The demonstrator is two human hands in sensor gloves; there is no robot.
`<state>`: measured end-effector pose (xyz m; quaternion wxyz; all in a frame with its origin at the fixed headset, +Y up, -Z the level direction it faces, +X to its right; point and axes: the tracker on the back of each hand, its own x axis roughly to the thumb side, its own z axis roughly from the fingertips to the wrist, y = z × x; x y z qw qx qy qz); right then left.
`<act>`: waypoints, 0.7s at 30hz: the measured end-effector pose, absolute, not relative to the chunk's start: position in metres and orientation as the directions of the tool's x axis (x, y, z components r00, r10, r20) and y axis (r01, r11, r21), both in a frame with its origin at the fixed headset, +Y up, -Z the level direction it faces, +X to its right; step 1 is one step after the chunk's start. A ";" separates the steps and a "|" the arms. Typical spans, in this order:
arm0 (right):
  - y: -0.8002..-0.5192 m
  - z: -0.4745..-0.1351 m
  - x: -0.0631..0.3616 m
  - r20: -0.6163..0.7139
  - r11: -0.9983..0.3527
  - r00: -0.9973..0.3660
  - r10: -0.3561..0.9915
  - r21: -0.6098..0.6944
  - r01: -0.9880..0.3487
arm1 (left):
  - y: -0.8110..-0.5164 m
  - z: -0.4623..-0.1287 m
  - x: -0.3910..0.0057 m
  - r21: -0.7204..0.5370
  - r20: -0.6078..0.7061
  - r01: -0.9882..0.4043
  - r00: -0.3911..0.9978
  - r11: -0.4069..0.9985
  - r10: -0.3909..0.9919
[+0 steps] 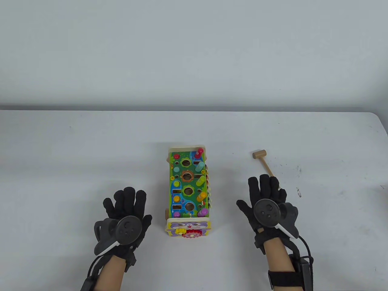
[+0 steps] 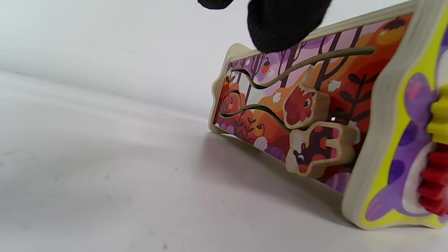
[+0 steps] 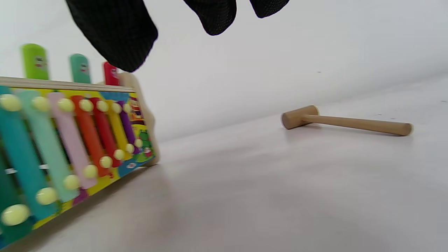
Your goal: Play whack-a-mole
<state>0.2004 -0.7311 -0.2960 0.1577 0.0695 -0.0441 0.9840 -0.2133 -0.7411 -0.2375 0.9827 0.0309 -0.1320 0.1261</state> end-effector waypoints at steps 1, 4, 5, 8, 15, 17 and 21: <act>-0.731 -0.300 0.203 0.130 -0.949 -0.946 0.298 -0.064 -0.308 | -0.741 -0.237 -0.214 0.031 0.266 -0.258 0.933 0.966 0.241; -0.732 -0.320 0.218 0.028 -0.957 -0.958 0.285 -0.047 -0.286 | -0.739 -0.236 -0.215 0.041 0.261 -0.268 0.933 0.963 0.248; -0.734 -0.330 0.224 -0.022 -0.961 -0.962 0.274 -0.035 -0.273 | -0.739 -0.236 -0.216 0.042 0.257 -0.270 0.933 0.962 0.251; -0.742 -0.348 0.236 -0.112 -0.969 -0.963 0.244 0.000 -0.245 | -0.739 -0.234 -0.216 0.044 0.250 -0.276 0.933 0.960 0.257; -0.764 -0.384 0.249 -0.263 -0.979 -0.953 0.150 0.098 -0.181 | -0.739 -0.231 -0.216 0.050 0.241 -0.274 0.936 0.960 0.255; -0.767 -0.393 0.248 -0.280 -0.983 -0.954 0.112 0.111 -0.148 | -0.739 -0.231 -0.216 0.052 0.237 -0.269 0.939 0.962 0.249; -0.773 -0.404 0.244 -0.313 -0.979 -0.946 0.087 0.147 -0.139 | -0.739 -0.230 -0.216 0.055 0.230 -0.268 0.941 0.962 0.249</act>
